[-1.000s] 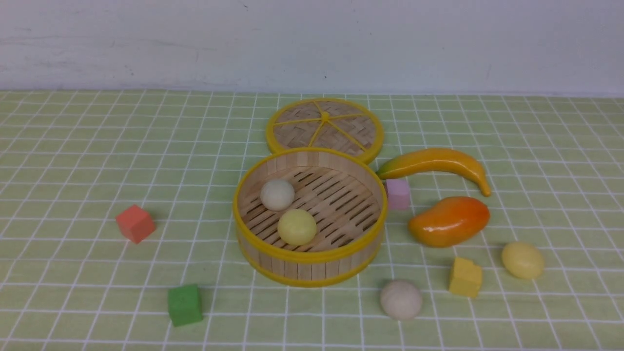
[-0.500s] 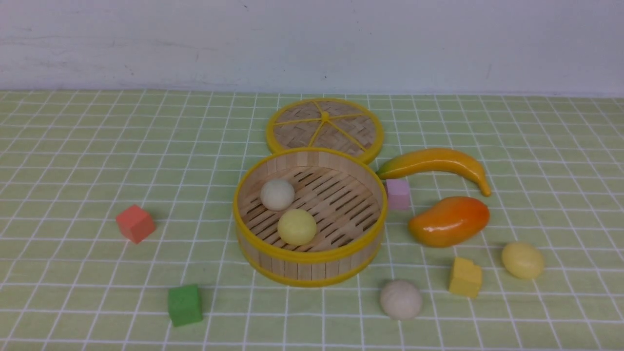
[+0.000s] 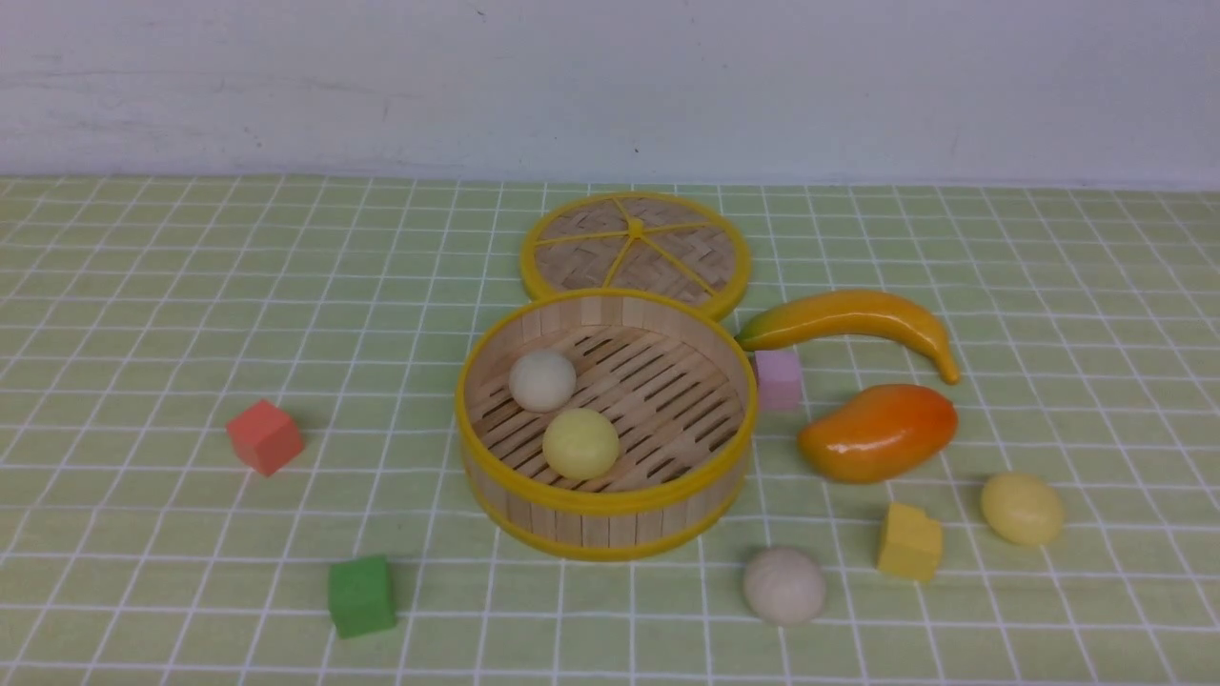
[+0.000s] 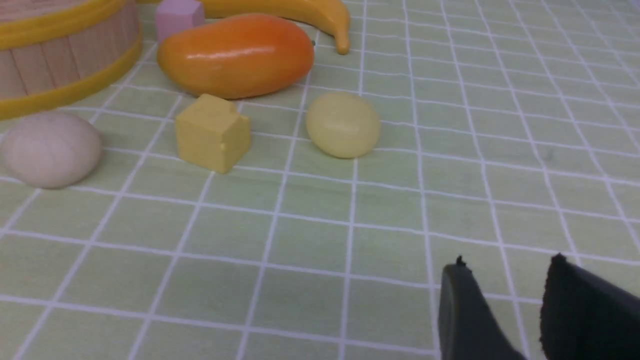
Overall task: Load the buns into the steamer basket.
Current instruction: Use the right arm to grab a steamed stuffed bun
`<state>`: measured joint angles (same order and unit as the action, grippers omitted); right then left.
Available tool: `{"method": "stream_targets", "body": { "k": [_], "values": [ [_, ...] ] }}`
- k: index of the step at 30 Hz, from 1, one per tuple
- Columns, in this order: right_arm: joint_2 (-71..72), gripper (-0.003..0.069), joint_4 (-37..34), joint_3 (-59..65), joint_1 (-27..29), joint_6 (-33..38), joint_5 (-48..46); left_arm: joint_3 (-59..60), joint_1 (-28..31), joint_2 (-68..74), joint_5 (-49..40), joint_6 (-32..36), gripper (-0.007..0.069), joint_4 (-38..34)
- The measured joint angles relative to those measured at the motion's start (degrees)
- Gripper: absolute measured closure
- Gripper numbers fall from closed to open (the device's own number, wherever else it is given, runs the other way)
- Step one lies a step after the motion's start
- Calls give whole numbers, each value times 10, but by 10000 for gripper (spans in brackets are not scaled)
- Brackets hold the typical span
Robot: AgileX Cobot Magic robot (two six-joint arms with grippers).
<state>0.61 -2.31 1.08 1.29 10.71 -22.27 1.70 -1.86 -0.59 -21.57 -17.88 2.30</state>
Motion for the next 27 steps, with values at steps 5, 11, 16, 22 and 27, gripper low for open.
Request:
{"method": "stream_targets", "body": {
  "k": [5,11,16,22,27],
  "values": [
    [0,419,16,0,0,0,0,0,0,0,0,0,596,0],
    [0,419,19,0,0,0,1,0,0,0,0,0,587,0],
    [0,419,23,1,0,0,12,0,0,0,0,0,585,0],
    [0,419,18,5,0,0,152,0,0,0,0,0,574,0],
    [0,419,18,5,0,0,231,0,0,0,0,0,568,0]
  ]
}}
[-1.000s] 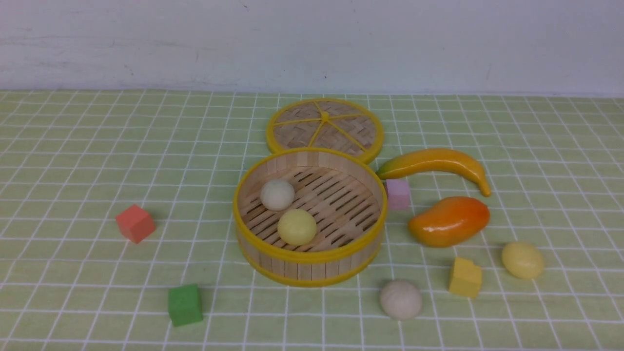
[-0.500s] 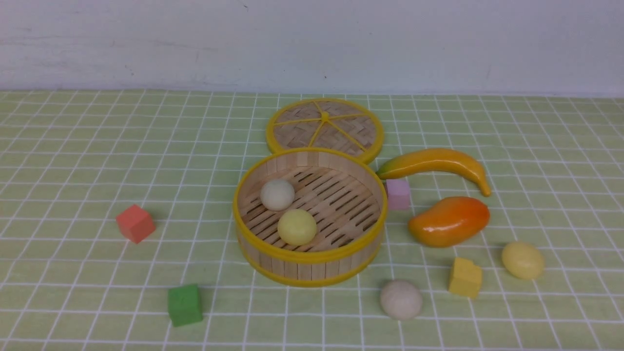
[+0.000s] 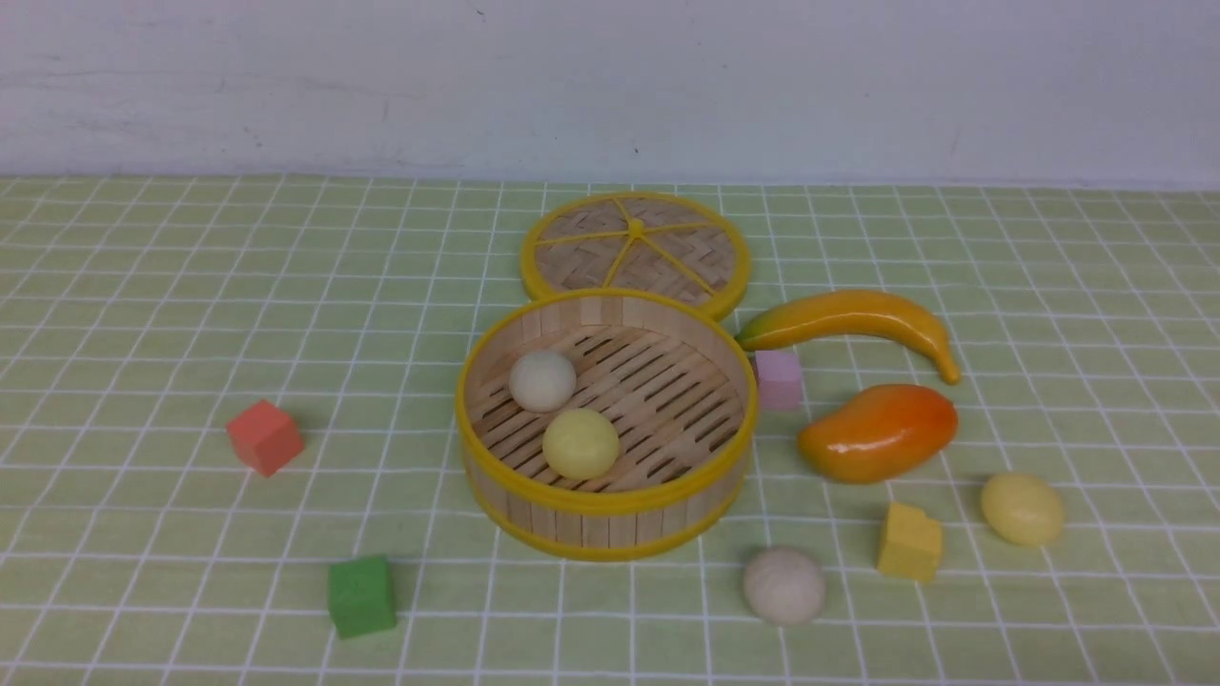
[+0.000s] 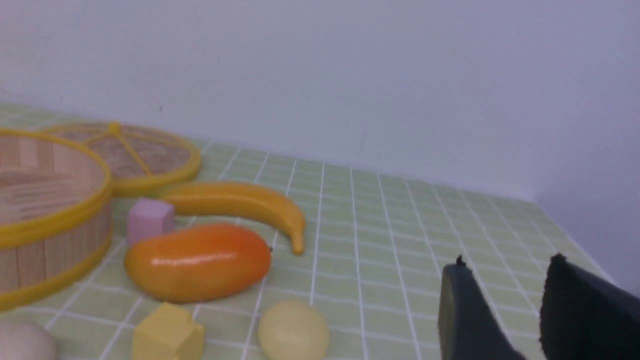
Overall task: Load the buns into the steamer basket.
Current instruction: Use the right arm to grab a steamed stuffed bun
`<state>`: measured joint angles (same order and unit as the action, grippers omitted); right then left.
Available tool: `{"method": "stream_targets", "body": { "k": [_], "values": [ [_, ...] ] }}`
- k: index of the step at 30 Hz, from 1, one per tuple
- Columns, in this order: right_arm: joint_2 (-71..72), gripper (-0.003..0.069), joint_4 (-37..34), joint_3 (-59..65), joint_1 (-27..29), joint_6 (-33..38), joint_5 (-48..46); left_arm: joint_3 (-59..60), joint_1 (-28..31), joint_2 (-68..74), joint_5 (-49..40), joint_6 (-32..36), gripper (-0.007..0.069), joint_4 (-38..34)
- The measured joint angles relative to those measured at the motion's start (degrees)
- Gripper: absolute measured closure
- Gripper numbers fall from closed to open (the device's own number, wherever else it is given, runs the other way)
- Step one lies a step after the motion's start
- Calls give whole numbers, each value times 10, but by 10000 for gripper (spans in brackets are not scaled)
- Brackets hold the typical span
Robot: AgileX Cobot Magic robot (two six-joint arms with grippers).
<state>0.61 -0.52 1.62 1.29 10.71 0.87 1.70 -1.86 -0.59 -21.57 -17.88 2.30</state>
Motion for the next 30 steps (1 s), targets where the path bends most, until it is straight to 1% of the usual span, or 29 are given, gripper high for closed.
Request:
{"method": "stream_targets", "body": {
  "k": [3,6,7,8,9,11,13,14,15,16,19,21,23,24,25,29,30],
  "values": [
    [0,419,-1,0,0,-1,31,0,0,0,0,0,568,0],
    [0,419,-25,0,0,-48,139,0,0,0,0,0,568,0],
    [0,419,-25,0,0,-53,139,0,0,0,0,0,568,0],
    [0,419,-54,-1,0,-107,201,0,0,0,0,0,568,0],
    [0,419,-79,-7,0,-136,227,0,0,0,0,0,568,0],
    [0,419,-113,-26,0,-176,244,0,0,0,0,0,568,0],
    [-2,419,-136,-48,0,-191,247,0,0,0,0,0,568,0],
    [-11,419,-156,-81,0,-199,245,0,0,0,0,0,568,0],
    [-24,419,-165,-120,0,-202,234,0,0,0,0,0,568,0],
    [-27,419,-166,-120,0,-203,234,0,0,0,0,0,568,0],
    [-98,419,-168,-245,0,-204,155,0,0,0,0,0,564,0],
    [-136,419,-168,-307,0,-204,107,0,0,0,0,0,560,0],
    [-189,419,-166,-372,0,-206,26,0,0,0,0,0,558,0],
    [-194,419,-166,-378,0,-206,18,0,0,0,0,0,557,0],
    [-234,419,-160,-425,0,-206,-46,0,0,0,0,0,557,0],
    [-335,419,-140,-479,0,-192,-182,0,0,0,0,0,554,0],
    [-339,419,-140,-480,0,-188,-187,0,0,0,0,0,554,0]
  ]
}}
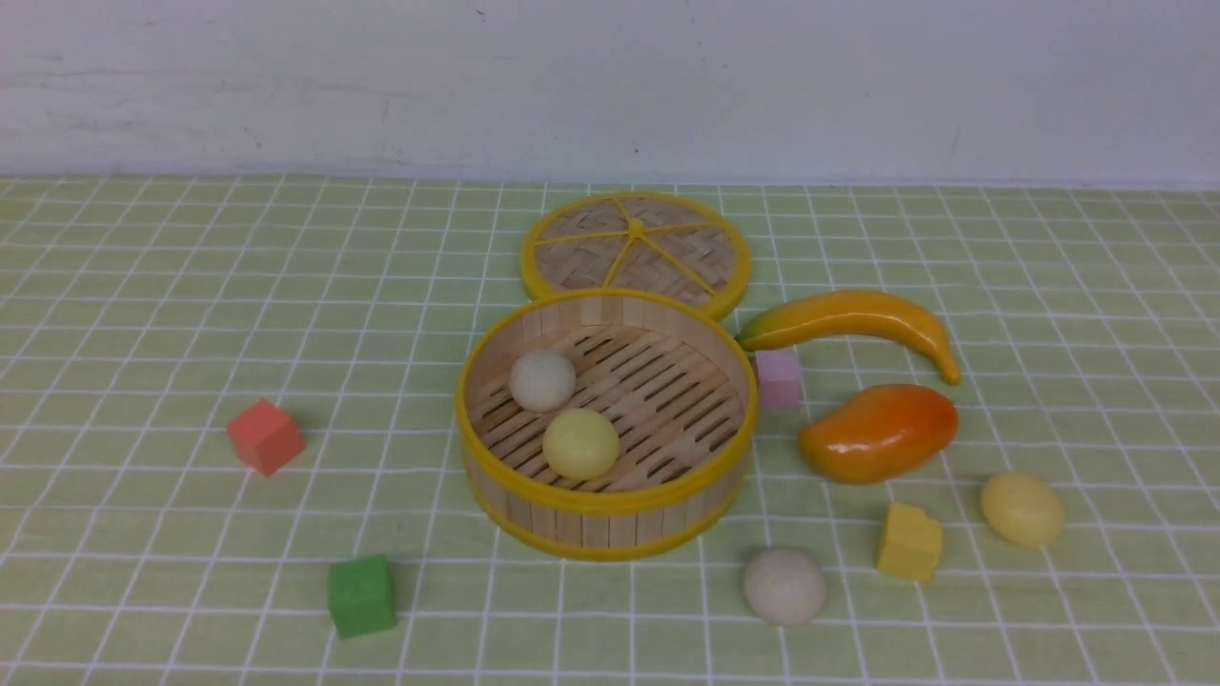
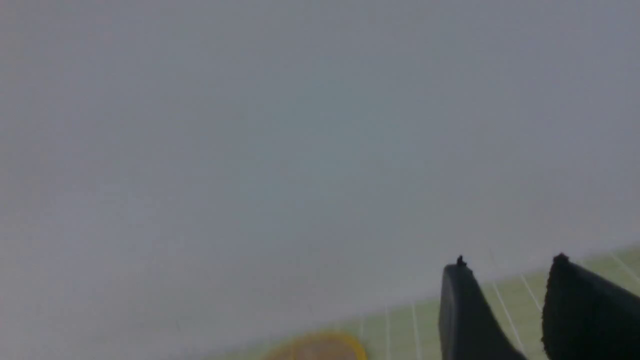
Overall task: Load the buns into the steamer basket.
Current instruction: Use the right arm to grab a steamed stuffed bun
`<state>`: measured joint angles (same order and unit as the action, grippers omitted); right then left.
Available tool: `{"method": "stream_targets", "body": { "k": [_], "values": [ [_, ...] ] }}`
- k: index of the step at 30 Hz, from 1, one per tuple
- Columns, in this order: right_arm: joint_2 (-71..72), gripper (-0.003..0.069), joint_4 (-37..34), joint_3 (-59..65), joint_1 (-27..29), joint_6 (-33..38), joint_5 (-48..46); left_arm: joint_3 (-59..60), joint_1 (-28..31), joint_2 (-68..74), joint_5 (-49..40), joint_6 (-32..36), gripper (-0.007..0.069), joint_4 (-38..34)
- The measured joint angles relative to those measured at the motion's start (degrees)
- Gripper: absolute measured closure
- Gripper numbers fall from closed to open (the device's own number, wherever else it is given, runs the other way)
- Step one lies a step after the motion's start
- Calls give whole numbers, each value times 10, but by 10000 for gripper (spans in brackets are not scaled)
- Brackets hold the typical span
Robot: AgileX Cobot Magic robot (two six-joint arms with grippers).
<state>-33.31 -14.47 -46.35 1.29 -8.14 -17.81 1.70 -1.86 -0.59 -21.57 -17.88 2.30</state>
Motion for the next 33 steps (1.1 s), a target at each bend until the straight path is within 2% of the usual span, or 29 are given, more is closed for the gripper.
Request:
{"method": "stream_targets", "body": {
  "k": [2,5,12,15,17,21,28,33],
  "values": [
    [-44,419,0,-2,0,20,-43,0,0,0,0,0,553,0],
    [-93,419,-16,-2,0,39,-57,0,0,0,0,0,551,0],
    [-201,419,-109,-3,-41,111,-69,0,0,0,0,0,545,0],
    [-248,419,-146,-10,-69,165,-111,0,0,0,0,0,543,0],
    [-306,419,-167,-39,-95,210,-185,0,0,0,0,0,541,0],
    [-393,419,-167,-95,-118,228,-255,0,0,0,0,0,536,0],
    [-519,419,-145,-178,-199,228,-290,0,0,0,0,0,533,0],
    [-599,419,-56,-234,-275,178,-315,0,0,0,0,0,526,0]
  ]
}}
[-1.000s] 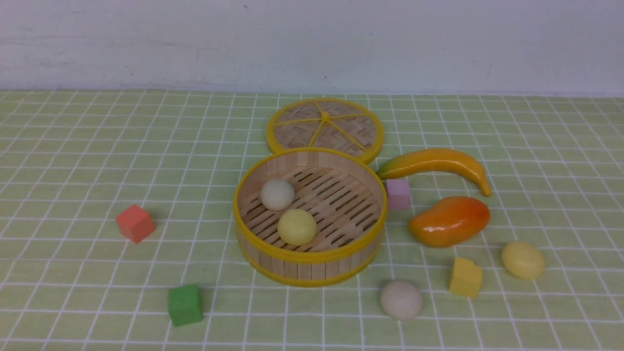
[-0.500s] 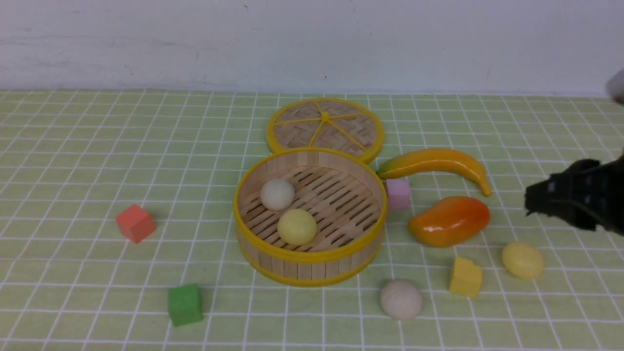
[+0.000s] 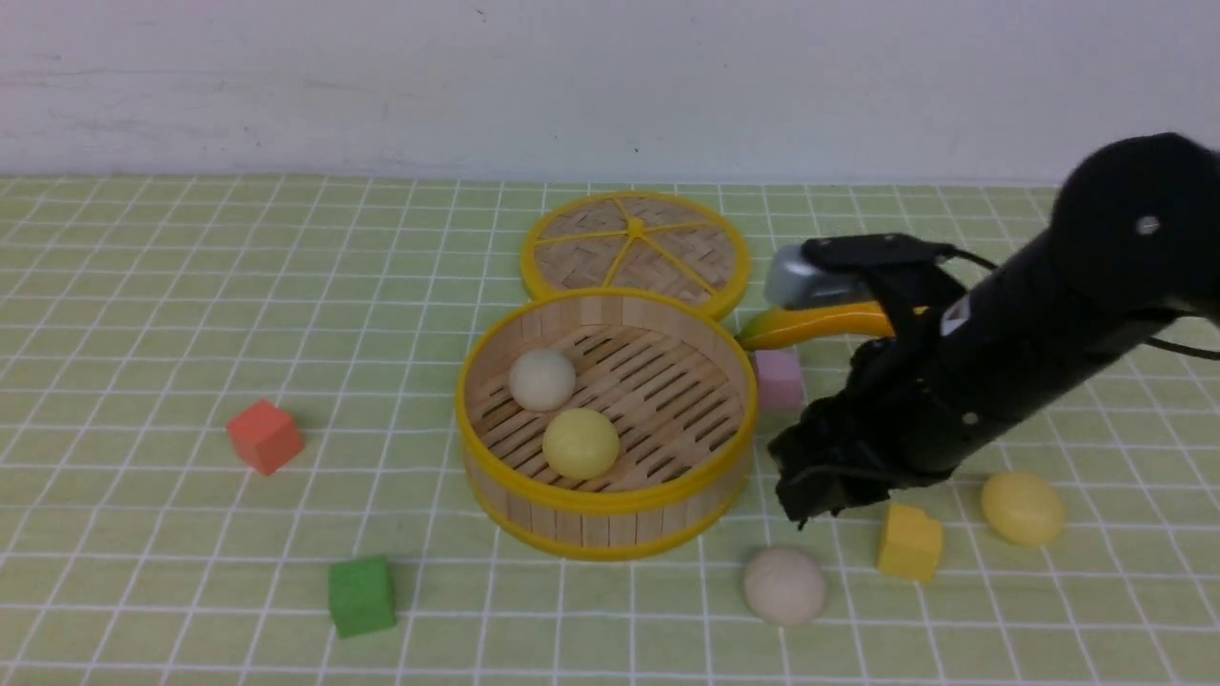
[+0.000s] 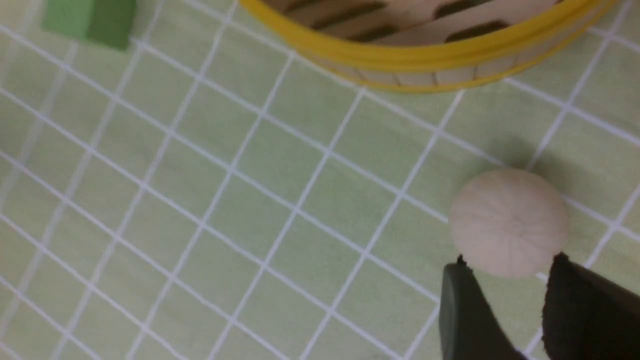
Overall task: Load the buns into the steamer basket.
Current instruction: Use the right arm to grab a steamed stuffed bun
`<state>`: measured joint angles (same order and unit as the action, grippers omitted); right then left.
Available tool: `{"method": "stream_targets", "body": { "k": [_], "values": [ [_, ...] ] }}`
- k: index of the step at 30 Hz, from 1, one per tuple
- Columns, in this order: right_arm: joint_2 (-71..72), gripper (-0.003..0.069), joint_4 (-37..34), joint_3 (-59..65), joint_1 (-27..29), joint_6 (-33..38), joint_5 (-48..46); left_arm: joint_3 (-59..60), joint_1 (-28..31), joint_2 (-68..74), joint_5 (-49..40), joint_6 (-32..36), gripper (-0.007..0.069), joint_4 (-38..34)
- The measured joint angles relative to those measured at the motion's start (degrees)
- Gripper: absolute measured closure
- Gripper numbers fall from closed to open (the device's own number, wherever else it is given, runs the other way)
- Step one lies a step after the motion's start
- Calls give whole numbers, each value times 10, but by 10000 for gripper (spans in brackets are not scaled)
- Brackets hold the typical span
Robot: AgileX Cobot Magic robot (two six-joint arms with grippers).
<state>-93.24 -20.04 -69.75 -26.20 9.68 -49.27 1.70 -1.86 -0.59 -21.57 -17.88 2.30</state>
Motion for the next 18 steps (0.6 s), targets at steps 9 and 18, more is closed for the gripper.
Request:
{"method": "stream_targets", "body": {
  "k": [9,18],
  "values": [
    [-68,419,100,-15,-29,-104,-1,0,0,0,0,0,519,0],
    [-116,419,114,-18,-29,-105,23,0,0,0,0,0,512,0]
  ]
}}
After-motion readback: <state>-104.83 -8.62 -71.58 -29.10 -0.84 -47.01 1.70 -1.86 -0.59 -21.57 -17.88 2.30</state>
